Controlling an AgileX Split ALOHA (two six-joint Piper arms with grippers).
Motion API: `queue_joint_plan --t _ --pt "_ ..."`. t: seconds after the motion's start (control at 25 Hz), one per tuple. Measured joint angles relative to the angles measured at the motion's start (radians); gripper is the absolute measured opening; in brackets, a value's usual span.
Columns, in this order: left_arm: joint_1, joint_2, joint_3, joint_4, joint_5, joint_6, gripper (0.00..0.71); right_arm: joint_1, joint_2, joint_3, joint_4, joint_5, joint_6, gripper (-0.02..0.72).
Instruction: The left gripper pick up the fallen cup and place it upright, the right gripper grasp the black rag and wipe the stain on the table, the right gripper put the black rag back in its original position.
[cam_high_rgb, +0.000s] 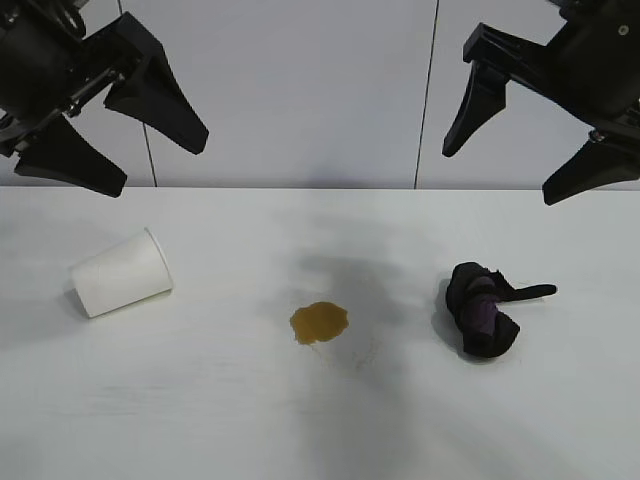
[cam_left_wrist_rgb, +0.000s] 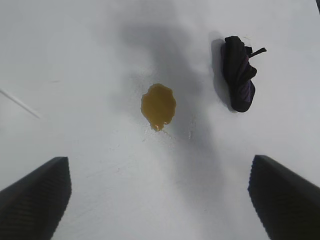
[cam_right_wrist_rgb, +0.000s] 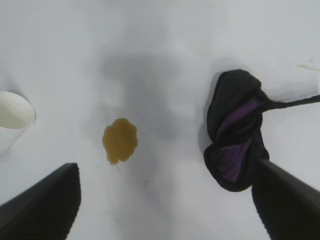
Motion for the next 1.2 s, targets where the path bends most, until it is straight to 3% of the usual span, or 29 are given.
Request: queue_joint_plan --t 0.92,1.0,1.2 --pt "0.0 0.0 -0.001 0.012 -0.007 0.007 0.693 0.0 0.0 0.0 0.0 0.0 0.0 0.643" --pt "0.0 0.0 -0.019 0.093 0.025 0.073 0.693 0.0 0.0 0.0 0.0 0.0 0.0 0.643" --pt "0.0 0.0 -0.041 0.468 0.074 0.137 0.693 0.0 0.0 0.0 0.0 0.0 0.0 0.643"
